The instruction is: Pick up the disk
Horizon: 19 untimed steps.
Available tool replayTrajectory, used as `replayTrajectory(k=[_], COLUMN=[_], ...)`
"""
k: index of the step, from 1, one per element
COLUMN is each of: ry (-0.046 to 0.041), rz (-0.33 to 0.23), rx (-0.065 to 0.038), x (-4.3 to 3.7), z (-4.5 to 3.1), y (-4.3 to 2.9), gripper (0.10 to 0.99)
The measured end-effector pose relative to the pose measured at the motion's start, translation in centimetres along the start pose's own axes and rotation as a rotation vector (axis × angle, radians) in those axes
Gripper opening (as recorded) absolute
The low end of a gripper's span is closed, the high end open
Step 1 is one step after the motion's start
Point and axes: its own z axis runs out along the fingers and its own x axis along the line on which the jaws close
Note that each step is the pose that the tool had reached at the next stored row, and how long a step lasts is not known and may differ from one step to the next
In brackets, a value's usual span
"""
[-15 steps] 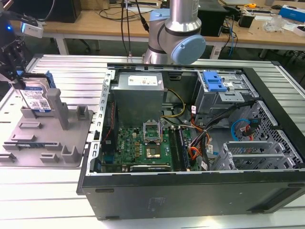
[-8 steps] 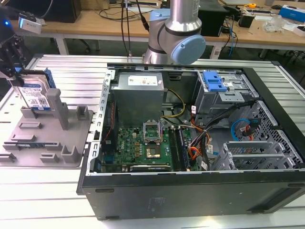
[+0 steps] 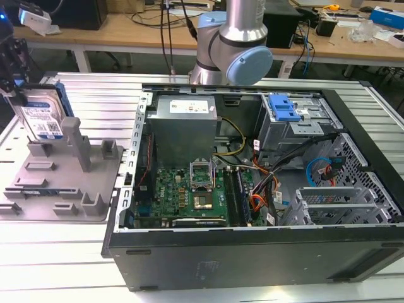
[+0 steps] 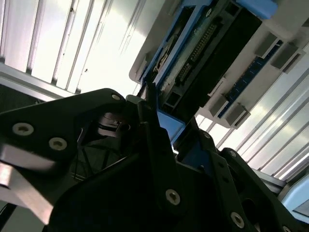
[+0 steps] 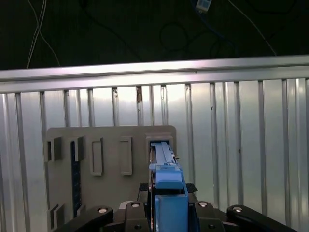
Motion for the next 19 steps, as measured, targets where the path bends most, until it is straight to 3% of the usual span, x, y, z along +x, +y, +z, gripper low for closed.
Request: replayTrajectory(k=[9, 11, 13, 15, 19], ry=[-0.0014, -0.002, -0.002, -0.002, -0.002], rz=[0.0, 0.0, 0.0, 0.0, 0.0], rx=[0.0, 0.0, 0.0, 0.0, 0.0], x=[0.04, 0.07, 0.09, 0.12, 0.15], z=[-3.18, -4.96, -5.93, -7.63, -9.66], y=[-0.04, -0.05, -0.06, -0.08, -0.1], gripper=[0.369, 0.369, 0.369, 0.369, 0.369])
